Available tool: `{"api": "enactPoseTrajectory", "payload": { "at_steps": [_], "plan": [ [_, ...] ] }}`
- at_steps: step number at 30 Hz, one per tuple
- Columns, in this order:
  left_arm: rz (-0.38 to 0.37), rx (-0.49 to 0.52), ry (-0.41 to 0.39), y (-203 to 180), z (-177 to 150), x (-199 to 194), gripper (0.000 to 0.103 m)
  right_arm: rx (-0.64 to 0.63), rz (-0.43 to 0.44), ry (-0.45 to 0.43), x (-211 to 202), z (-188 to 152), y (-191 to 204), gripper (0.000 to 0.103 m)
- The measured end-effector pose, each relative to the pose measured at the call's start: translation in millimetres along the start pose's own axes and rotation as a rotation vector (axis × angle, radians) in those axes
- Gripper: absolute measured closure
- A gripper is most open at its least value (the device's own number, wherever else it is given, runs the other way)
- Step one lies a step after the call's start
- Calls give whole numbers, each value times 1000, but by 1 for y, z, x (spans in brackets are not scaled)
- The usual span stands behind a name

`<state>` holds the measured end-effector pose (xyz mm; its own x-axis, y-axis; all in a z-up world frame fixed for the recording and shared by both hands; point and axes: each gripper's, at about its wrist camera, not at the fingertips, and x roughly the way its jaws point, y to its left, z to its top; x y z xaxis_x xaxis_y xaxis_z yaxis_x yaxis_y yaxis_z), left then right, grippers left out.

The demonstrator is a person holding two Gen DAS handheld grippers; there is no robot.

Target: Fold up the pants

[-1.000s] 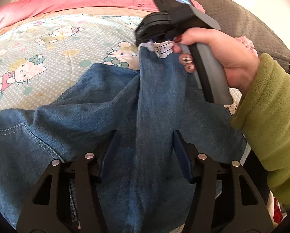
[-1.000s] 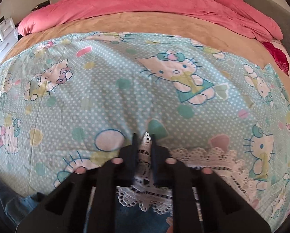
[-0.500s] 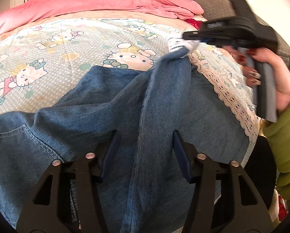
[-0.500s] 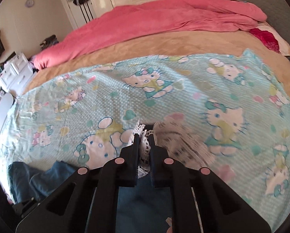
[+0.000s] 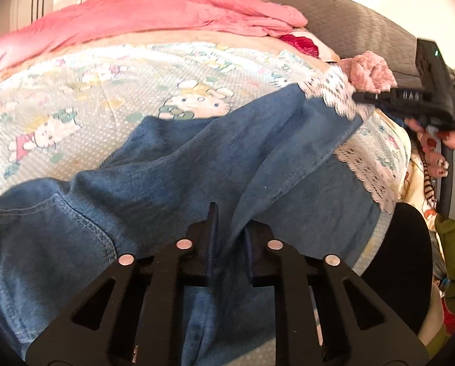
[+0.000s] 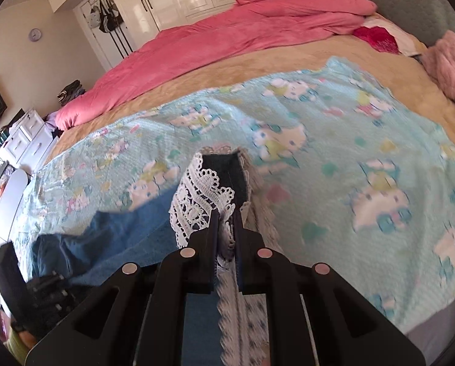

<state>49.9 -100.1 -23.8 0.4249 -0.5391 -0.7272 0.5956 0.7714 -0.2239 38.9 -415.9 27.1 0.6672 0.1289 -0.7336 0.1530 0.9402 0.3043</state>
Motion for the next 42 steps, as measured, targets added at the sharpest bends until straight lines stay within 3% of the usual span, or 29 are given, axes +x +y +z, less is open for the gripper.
{"api": "enactPoseTrajectory", "payload": {
  "at_steps": [8, 17, 21, 26, 30, 33, 36, 38, 39, 40, 41, 42],
  "plan": [
    [-11, 35, -4, -8, -13, -22, 96, 86, 10, 39, -28, -59, -28, 95],
    [-3, 56, 40, -13, -31, -31, 96, 134, 25, 89, -27, -94, -45, 94],
    [9, 70, 68, -17, -38, -27, 96, 100, -31, 84, -29, -100, -47, 80],
    [17, 87, 75, -20, -40, -25, 95, -113, -124, -42, -59, -102, -19, 80],
    [30, 88, 81, -21, -40, -20, 86, -368, -1, -29, -58, -114, 33, 71],
    [60, 83, 76, -20, -41, -15, 79, -540, 73, 22, -41, -130, 73, 70],
    [78, 89, 66, -18, -39, -12, 79, -710, 70, 76, -16, -143, 106, 62],
    [77, 81, 65, -17, -39, -11, 95, -772, 40, 88, -1, -146, 118, 62],
    [65, 72, 66, -14, -39, -13, 102, -789, 20, 89, 5, -145, 120, 65],
    [58, 70, 67, -13, -39, -15, 102, -792, 10, 96, 9, -144, 121, 88],
    [53, 72, 70, -12, -39, -17, 102, -782, 17, 121, 13, -142, 118, 101],
    [42, 77, 77, -12, -39, -21, 102, -766, 41, 138, 14, -140, 114, 100]
  ]
}}
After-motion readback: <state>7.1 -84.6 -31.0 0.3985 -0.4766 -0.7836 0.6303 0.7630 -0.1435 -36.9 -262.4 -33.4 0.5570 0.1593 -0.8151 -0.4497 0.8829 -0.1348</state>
